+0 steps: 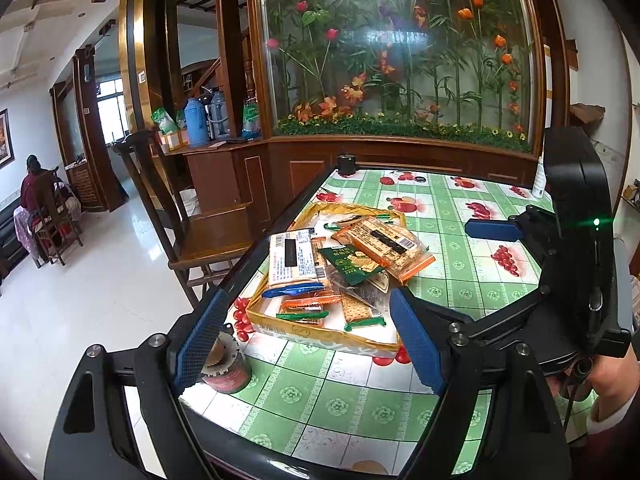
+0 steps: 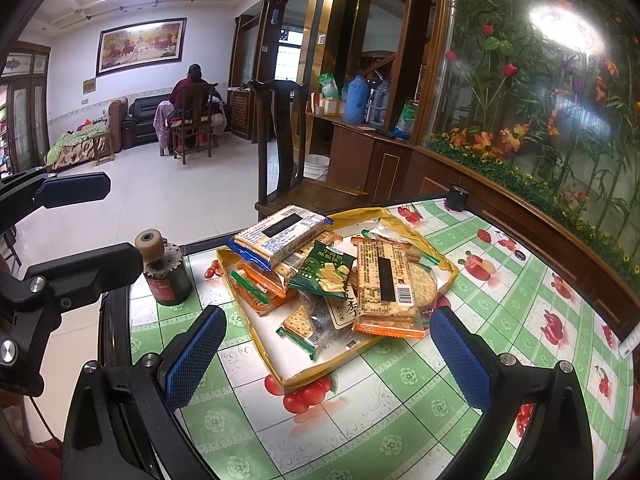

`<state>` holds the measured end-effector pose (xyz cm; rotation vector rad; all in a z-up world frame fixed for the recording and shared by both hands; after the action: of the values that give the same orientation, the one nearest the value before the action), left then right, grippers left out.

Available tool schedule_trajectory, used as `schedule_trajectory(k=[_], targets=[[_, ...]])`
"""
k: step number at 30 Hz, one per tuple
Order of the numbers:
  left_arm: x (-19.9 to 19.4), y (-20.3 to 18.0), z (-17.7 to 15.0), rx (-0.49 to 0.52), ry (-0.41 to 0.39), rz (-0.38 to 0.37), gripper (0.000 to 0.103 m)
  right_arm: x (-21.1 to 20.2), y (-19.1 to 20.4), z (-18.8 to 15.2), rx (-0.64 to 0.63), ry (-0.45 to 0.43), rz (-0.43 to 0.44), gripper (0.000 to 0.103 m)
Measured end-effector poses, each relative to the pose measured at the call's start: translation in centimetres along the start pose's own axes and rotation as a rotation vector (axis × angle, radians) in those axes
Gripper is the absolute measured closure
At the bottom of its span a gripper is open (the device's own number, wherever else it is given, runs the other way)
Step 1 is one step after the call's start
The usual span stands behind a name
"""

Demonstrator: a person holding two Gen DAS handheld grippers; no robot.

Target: Organize snacks

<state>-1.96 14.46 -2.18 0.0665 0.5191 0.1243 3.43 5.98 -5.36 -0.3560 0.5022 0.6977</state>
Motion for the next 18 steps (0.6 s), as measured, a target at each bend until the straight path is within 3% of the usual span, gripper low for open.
schedule_trajectory(k=[8, 11, 18], targets=[[0.4, 1.0, -0.1, -0.01, -0.011, 0.016, 0.019, 0.4, 0.9, 0.6, -0.04, 0.001, 0.011, 0.0], [0.2, 1.3, 0.0, -0.003, -0.032, 0.038, 0.025, 0.6, 1.3, 0.9, -0.054, -0.001, 0.014, 0.0], [0.1, 1.9, 0.2, -0.027, -0.022, 0.021, 0.02, 1.0, 1.8, 1.1, -0.065, 0.001, 0.03, 0.0]])
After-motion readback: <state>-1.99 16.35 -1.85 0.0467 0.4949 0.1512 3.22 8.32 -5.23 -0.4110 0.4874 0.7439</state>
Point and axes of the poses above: each gripper's, at about its wrist camera, not at the fingertips, and x roughly the way its jaws point, y to its left, z to its top, the point moved 8 cm from there along x, roughly the way its jaws point
